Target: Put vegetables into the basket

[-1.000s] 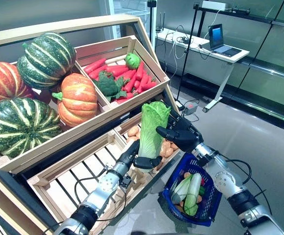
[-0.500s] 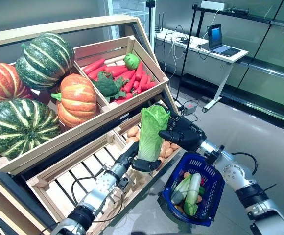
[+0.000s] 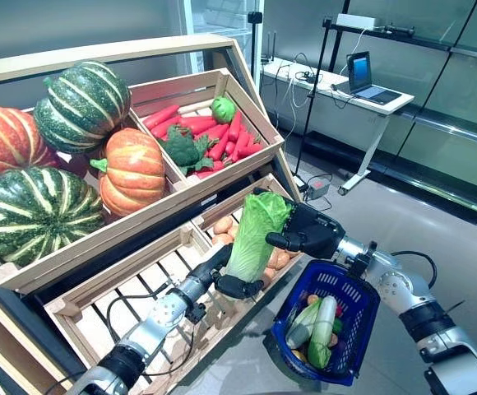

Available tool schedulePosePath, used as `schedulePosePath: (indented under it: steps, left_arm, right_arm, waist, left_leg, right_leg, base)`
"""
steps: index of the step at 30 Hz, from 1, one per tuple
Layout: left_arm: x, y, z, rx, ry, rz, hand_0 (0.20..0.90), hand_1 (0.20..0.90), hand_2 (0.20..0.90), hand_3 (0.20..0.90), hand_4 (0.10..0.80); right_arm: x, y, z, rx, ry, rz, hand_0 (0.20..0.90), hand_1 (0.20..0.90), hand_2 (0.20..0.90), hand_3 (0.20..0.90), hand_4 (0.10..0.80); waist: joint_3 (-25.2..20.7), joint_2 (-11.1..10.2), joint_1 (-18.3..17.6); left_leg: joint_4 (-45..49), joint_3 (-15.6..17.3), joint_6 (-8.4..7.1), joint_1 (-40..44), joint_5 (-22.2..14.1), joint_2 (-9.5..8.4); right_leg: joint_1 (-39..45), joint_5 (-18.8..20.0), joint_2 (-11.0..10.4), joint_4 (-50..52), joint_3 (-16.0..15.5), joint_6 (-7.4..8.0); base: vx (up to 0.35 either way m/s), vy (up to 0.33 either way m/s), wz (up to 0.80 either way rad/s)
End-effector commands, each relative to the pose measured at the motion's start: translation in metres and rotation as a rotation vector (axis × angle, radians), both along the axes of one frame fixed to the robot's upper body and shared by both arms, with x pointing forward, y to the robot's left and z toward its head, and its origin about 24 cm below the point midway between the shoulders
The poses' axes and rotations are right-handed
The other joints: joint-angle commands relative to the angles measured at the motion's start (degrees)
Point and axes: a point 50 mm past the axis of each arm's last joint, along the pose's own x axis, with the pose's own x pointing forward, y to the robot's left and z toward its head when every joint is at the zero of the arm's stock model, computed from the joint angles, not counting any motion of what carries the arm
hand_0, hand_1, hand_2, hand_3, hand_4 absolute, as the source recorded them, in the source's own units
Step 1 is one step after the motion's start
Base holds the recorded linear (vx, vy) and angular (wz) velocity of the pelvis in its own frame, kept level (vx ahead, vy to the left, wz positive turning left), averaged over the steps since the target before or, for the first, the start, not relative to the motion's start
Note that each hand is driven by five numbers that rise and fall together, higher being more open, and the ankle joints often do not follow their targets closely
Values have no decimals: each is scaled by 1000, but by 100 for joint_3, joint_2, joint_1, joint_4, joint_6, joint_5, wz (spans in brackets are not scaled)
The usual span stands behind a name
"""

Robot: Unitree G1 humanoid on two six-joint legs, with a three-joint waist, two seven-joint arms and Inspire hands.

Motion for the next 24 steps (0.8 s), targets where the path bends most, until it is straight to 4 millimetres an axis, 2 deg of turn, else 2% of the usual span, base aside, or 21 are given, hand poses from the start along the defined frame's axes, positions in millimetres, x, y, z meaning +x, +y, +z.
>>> schedulePosePath:
  steps: [1,12,16,23,24]
  left_arm:
    - [31,-62,104,-258,-427,-249,300,300,300,300,400]
    - [16,-79,131,-354,-477,-418,300,300,300,300,400]
    - [9,-88,138,-377,-506,-478,300,300,300,300,400]
    - [3,-95,146,-375,-540,-533,300,300,300,300,400]
    - [3,-95,146,-376,-539,-534,300,300,300,300,400]
  right_arm:
    - [6,58,43,181,-157,211,900,900,900,900,800]
    - [8,55,22,251,-69,76,900,900,900,900,800]
    - [7,58,11,191,-39,69,900,900,900,900,800]
    - [9,57,8,135,-28,26,900,900,900,900,800]
    - [10,57,8,142,-28,23,745,745,745,745,696]
  waist:
    - [-42,62,26]
    - [-12,109,61]
    - [-21,99,67]
    - [-23,92,63]
    - [-22,93,61]
  left_leg:
    - [7,-97,113,-260,-277,-106]
    - [7,-171,124,-269,-295,-119]
    - [7,-194,121,-281,-304,-122]
    - [7,-207,118,-287,-300,-127]
    - [7,-204,117,-286,-299,-126]
  right_leg:
    - [61,-202,-22,80,7,-49]
    - [75,-206,-47,76,-9,-30]
    - [67,-193,-56,66,-10,-19]
    - [59,-181,-63,63,-4,-13]
    - [58,-179,-63,63,-1,-12]
  base:
    - [0,0,0]
    - [0,0,0]
    - [0,0,0]
    - [4,6,6]
    - [0,0,0]
